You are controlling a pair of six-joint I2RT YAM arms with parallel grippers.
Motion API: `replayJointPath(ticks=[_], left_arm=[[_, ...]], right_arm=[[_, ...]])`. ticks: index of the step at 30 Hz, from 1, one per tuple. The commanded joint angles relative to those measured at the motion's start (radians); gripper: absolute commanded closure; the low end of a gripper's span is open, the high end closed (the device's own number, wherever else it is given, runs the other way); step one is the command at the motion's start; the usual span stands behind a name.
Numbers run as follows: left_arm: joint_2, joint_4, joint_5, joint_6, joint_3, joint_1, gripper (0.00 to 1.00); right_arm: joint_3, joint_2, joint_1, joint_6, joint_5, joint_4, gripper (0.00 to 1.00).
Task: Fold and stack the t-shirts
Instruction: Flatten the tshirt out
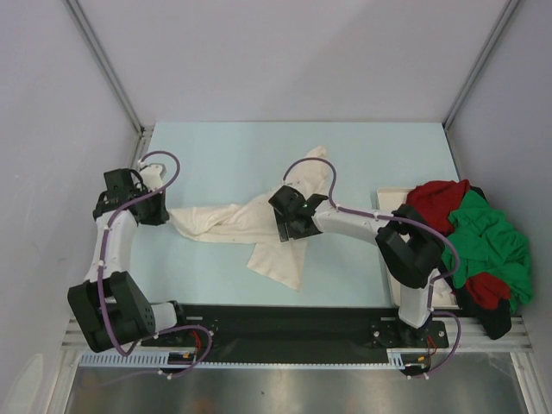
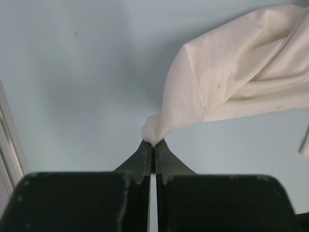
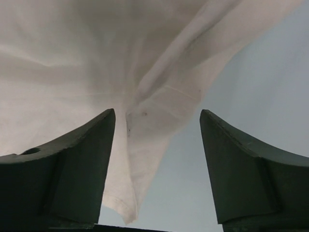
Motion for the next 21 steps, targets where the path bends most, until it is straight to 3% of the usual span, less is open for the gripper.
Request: replayJointPath(ticks=[1,3,6,9,11,18,21], left_arm=[[-0.056,0.016,-0.001,0.015,-0.015,0.007,1.0],[-0.061,0.017,-0.004,0.017,-0.021,0.008,1.0],[-0.061,0.016,-0.013,0.019,-0.028,0.008,1.0],[-0.066,0.005,-0.004,0.028,-0.022,0.015,1.0],[-0.067,-0.004,0.019,0.028,-0.013,0.024,1.0],[-0.047,0.007,0.11,0.045,-0.038,0.024,1.0],[-0.009,0.042,0.139,0.057,-0.07,0.024,0.94]], right_arm=[[0.012,0.009,0.009,0.044,0.027,-0.019,0.27],[0.0,0.015,0.009,0.053,0.017,-0.009,0.29],[-0.034,-0.004,0.006,0.064,0.061,-0.008,0.45],[-0.088,-0.063,-0.008,0.077,0.107,-0.009,0.86],[-0.117,-0.114,-0.027,0.083,0.124,-0.019,0.97],[-0.304,-0.393,-0.18,0.097,0.027,-0.028,1.0],[-0.425,-0.513,-0.243,0.114,-0.049,0.009,1.0]])
